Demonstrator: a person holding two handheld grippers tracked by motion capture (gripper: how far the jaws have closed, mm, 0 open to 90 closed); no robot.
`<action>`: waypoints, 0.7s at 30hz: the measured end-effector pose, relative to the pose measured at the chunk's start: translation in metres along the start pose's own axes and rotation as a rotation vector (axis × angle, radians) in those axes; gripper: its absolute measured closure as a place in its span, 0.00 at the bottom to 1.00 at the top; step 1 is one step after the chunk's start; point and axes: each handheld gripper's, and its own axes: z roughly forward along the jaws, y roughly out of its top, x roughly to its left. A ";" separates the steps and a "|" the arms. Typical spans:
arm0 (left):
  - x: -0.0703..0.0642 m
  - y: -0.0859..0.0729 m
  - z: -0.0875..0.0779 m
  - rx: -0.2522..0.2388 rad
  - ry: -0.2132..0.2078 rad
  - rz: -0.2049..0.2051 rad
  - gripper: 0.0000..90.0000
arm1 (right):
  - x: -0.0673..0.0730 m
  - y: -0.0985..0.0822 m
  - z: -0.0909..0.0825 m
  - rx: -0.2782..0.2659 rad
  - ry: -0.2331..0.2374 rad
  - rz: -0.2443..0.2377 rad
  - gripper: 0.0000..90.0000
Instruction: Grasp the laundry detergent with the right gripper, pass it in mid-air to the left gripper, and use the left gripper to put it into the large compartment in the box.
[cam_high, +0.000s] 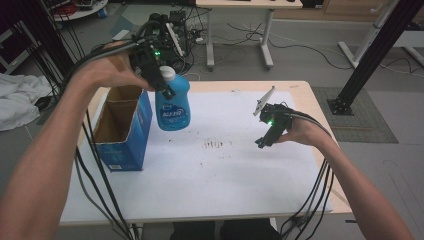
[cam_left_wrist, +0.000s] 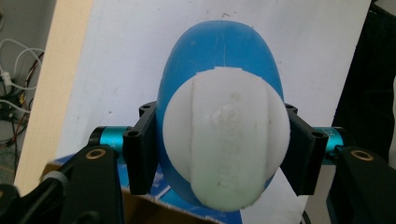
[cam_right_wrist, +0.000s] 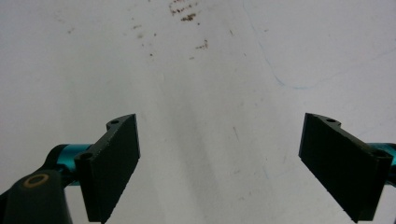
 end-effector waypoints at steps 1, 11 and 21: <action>0.001 -0.003 -0.005 0.005 0.004 -0.013 0.43 | 0.000 -0.002 0.000 0.001 -0.003 0.002 0.13; 0.019 -0.037 -0.048 0.025 0.049 -0.203 0.43 | -0.004 -0.013 -0.001 0.010 -0.016 0.015 0.13; 0.037 -0.079 -0.065 0.028 0.151 -0.412 0.43 | -0.004 -0.018 -0.002 0.018 -0.037 0.027 0.13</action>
